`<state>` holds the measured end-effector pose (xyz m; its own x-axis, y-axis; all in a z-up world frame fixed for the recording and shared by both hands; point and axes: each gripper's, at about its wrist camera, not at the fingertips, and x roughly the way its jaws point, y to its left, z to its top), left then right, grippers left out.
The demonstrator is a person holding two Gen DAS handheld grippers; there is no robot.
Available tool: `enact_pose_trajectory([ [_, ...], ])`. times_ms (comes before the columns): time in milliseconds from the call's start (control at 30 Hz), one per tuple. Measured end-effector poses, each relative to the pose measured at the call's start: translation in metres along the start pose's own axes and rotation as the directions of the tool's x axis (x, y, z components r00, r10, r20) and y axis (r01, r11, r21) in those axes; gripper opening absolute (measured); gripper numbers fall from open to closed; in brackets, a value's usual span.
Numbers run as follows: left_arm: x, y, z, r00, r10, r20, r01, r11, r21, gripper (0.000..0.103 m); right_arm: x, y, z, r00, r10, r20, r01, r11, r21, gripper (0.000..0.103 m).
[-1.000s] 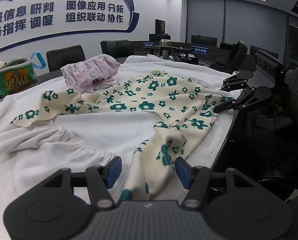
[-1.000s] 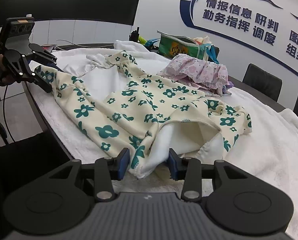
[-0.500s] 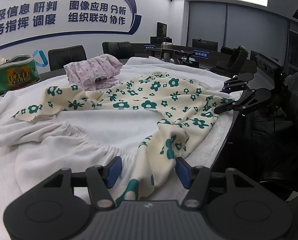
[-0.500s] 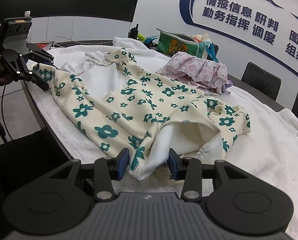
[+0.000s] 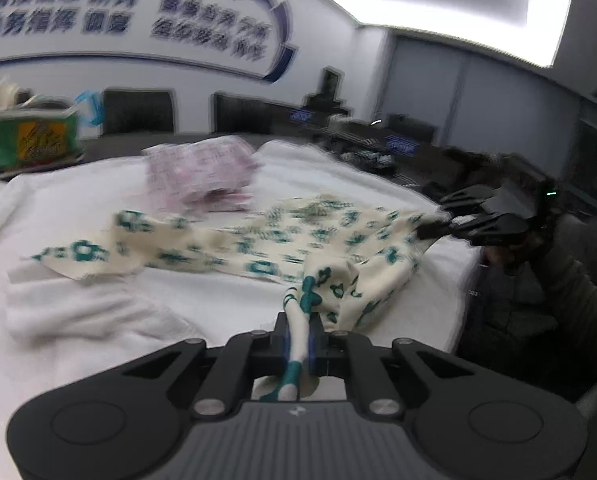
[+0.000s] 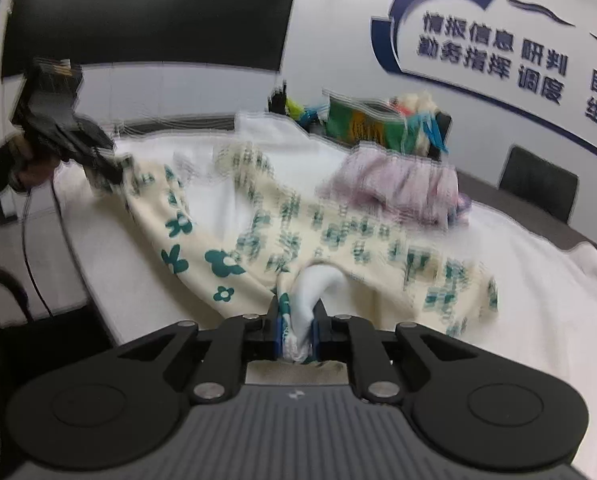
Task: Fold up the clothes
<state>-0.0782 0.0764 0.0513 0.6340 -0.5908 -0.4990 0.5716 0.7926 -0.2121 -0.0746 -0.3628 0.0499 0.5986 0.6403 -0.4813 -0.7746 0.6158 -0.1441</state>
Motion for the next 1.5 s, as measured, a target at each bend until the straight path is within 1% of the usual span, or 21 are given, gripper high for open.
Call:
enact_pose_trajectory([
  [100,0.021,0.028,0.018,0.991,0.133,-0.025,-0.135,0.981,-0.136,0.036,0.033,-0.028,0.027,0.999,-0.046,0.015,0.046,0.998,0.03,0.019],
  [167,0.021,0.034,0.017,0.986,0.165,-0.026,-0.167,0.969,-0.184,0.038,0.063,-0.042,0.044,0.988,-0.157,-0.004,0.157,0.986,0.057,0.051],
  [200,0.015,0.034,0.014,0.985,0.17,-0.014,-0.17,0.967,-0.191,0.041,0.074,-0.042,0.048,0.978,-0.21,-0.019,0.211,0.976,0.048,0.054],
  [300,-0.012,0.024,-0.005,0.983,0.178,0.038,-0.17,0.973,-0.156,0.066,0.077,-0.036,0.052,0.954,-0.299,0.019,0.3,0.954,-0.021,0.056],
  [333,-0.021,0.02,-0.012,0.982,0.181,0.054,-0.173,0.976,-0.135,0.076,0.07,-0.034,0.05,0.951,-0.305,0.053,0.307,0.951,-0.031,0.062],
  [433,-0.036,0.007,-0.03,0.985,0.156,0.066,-0.151,0.985,-0.081,0.078,0.036,-0.035,0.031,0.955,-0.268,0.125,0.269,0.963,0.008,0.078],
  [533,-0.027,0.002,-0.037,0.991,0.13,0.022,-0.129,0.991,-0.037,0.084,0.019,-0.038,0.007,0.984,-0.155,0.086,0.151,0.987,0.048,0.081],
  [633,-0.006,-0.002,-0.038,0.986,0.161,-0.046,-0.162,0.987,-0.007,0.083,0.019,-0.031,-0.009,0.992,-0.115,0.059,0.113,0.993,0.037,0.081],
  [733,0.003,-0.004,-0.036,0.977,0.204,-0.055,-0.204,0.979,0.003,0.079,0.026,-0.025,-0.016,0.994,-0.102,0.044,0.101,0.995,0.025,0.081],
  [867,-0.008,0.002,-0.032,0.965,0.261,0.0,-0.261,0.964,-0.043,0.06,0.024,-0.02,-0.02,0.997,-0.046,0.056,0.045,0.999,0.02,0.081],
  [933,-0.022,0.004,-0.028,0.948,0.311,0.074,-0.308,0.95,-0.054,0.064,0.02,-0.016,-0.021,0.998,-0.02,0.066,0.019,1.0,0.021,0.083],
  [967,-0.025,0.006,-0.026,0.943,0.319,0.098,-0.316,0.948,-0.047,0.073,0.015,-0.014,-0.023,0.997,-0.018,0.076,0.016,1.0,0.025,0.084],
  [1033,-0.025,0.008,-0.02,0.94,0.318,0.125,-0.318,0.948,-0.021,0.082,0.005,-0.011,-0.025,0.996,-0.027,0.085,0.024,0.999,0.039,0.084],
  [1133,-0.003,0.013,-0.013,0.949,0.305,0.081,-0.306,0.952,0.0,0.081,-0.008,-0.008,-0.03,0.993,-0.026,0.119,0.017,0.997,0.078,0.084],
  [1200,0.012,0.015,-0.01,0.955,0.293,0.037,-0.293,0.956,-0.003,0.054,-0.008,-0.003,-0.03,0.99,-0.019,0.136,0.007,0.996,0.091,0.084],
  [1233,0.017,0.014,-0.01,0.96,0.279,0.019,-0.279,0.96,0.002,0.017,-0.006,0.001,-0.03,0.991,-0.02,0.135,0.008,0.996,0.088,0.084],
  [1267,0.017,0.012,-0.011,0.964,0.265,0.008,-0.265,0.964,0.012,0.005,0.0,0.006,-0.03,0.993,-0.025,0.113,0.017,0.997,0.07,0.084],
  [1333,0.009,0.001,-0.016,0.962,0.27,0.036,-0.272,0.961,0.058,0.005,0.018,0.018,-0.03,0.997,-0.066,0.041,0.066,0.998,-0.002,0.076],
  [1400,-0.015,-0.013,-0.024,0.954,0.286,0.09,-0.295,0.949,0.11,0.004,0.03,0.019,-0.03,0.998,-0.067,-0.002,0.067,0.998,-0.013,0.043],
  [1433,-0.028,-0.018,-0.029,0.95,0.292,0.11,-0.305,0.944,0.123,0.004,0.034,0.018,-0.029,0.998,-0.062,-0.016,0.062,0.998,-0.002,0.012],
  [1500,-0.054,-0.029,-0.041,0.942,0.306,0.141,-0.324,0.936,0.137,0.004,0.035,0.012,-0.028,0.998,-0.059,-0.023,0.06,0.997,0.042,0.005],
])
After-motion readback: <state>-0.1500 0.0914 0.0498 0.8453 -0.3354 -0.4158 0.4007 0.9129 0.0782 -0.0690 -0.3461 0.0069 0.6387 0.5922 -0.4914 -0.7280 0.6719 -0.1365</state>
